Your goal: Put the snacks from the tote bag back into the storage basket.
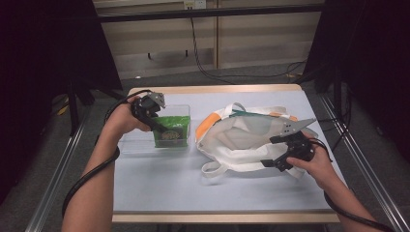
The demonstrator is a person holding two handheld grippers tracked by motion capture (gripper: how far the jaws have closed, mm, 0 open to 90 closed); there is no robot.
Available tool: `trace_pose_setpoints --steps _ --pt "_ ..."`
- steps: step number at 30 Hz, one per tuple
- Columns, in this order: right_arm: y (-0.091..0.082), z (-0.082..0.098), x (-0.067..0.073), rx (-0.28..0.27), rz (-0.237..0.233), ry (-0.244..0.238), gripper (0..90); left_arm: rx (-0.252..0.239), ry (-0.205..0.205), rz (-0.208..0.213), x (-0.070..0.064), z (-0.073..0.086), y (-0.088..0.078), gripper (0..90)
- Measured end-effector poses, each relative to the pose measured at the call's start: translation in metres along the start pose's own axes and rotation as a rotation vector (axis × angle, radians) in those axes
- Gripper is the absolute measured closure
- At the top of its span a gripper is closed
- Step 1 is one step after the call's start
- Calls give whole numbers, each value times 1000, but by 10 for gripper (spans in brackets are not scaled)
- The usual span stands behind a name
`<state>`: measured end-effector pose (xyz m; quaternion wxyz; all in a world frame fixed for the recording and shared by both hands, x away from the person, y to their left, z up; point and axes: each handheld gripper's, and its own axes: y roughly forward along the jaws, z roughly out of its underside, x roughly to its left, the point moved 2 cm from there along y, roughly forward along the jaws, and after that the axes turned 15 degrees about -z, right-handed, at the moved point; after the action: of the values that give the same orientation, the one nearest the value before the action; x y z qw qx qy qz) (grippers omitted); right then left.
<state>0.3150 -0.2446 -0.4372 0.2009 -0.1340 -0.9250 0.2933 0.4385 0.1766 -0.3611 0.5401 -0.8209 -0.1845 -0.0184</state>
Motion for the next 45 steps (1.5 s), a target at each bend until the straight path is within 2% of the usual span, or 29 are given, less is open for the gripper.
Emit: trace_pose_setpoints --steps 7,8,11,12,18,20,21,27,28,30,33,35,37,39,41,42,45 --pt "1 -1 1 -3 -2 -7 9 3 -30 10 -1 4 0 674" --pt "1 -1 1 -3 -4 -7 9 8 -19 12 -1 5 0 672" --pt "2 -1 1 -4 -3 -10 9 14 -25 13 -1 6 0 657" --pt "2 -1 1 -2 -3 -6 9 12 -42 10 -2 7 0 649" --pt "2 -1 1 0 -5 -4 9 10 -78 18 -2 10 1 608" --pt "2 -1 1 0 -7 -6 9 9 -78 20 -2 9 1 592" --pt "2 -1 1 0 -6 -5 9 11 -94 18 -2 10 1 583" --pt "2 -1 1 0 -6 -4 9 26 -118 13 -1 12 2 478" --pt "2 -1 1 0 -6 -4 9 28 -141 7 -2 12 2 446" --pt "2 -1 1 0 -2 -4 9 31 -136 3 -1 13 1 422" --pt "2 -1 1 -1 -2 -4 9 28 -163 2 -1 14 1 350" --pt "3 -1 1 1 -3 -6 9 39 -161 -10 -1 14 0 329" --pt "3 -2 1 3 -2 -4 9 29 -175 -11 0 15 -2 309" --pt "3 -3 1 3 -2 -4 9 37 -204 -23 0 15 -4 245" --pt "4 -4 2 2 -4 -7 9 44 -206 -40 2 18 -6 215" --pt "4 -5 2 5 -5 -13 9 40 -220 -44 2 19 -7 213" --pt "4 -5 3 -1 -5 -10 9 51 -207 -41 3 22 -10 188"
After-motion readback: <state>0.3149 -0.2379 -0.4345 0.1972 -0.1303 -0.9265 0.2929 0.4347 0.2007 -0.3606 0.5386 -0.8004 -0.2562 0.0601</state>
